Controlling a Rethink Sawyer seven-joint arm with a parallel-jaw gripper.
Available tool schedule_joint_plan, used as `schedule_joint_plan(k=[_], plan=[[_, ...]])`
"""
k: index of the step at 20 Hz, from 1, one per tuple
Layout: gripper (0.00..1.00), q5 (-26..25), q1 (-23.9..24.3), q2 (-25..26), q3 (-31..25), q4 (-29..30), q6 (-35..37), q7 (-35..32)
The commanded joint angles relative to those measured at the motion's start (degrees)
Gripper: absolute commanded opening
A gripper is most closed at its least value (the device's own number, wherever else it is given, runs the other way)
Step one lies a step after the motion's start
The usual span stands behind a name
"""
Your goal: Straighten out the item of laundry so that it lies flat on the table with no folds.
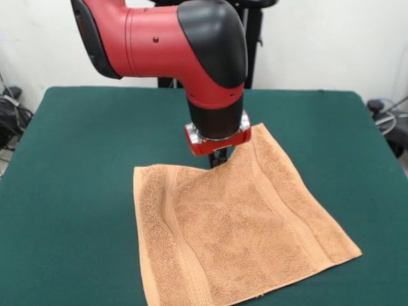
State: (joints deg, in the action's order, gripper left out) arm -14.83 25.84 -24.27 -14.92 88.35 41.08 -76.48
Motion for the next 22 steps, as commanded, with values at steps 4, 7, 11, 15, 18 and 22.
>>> schedule_joint_plan(k=[4,7,11,15,18,22], plan=[[0.00,2.7,-1.2,2.1,0.2,0.2,-1.8,-10.9],[0.00,2.6,-2.0,2.6,0.4,-0.9,-1.4,-11.0],[0.00,2.4,-2.8,0.3,0.9,0.0,0.0,-11.0],[0.00,2.7,-2.8,-0.9,0.9,0.5,1.2,-10.7],[0.00,2.7,-2.6,-0.7,0.9,0.1,1.6,-10.4],[0.00,2.7,-2.7,1.5,0.8,-2.7,2.1,-9.8]])
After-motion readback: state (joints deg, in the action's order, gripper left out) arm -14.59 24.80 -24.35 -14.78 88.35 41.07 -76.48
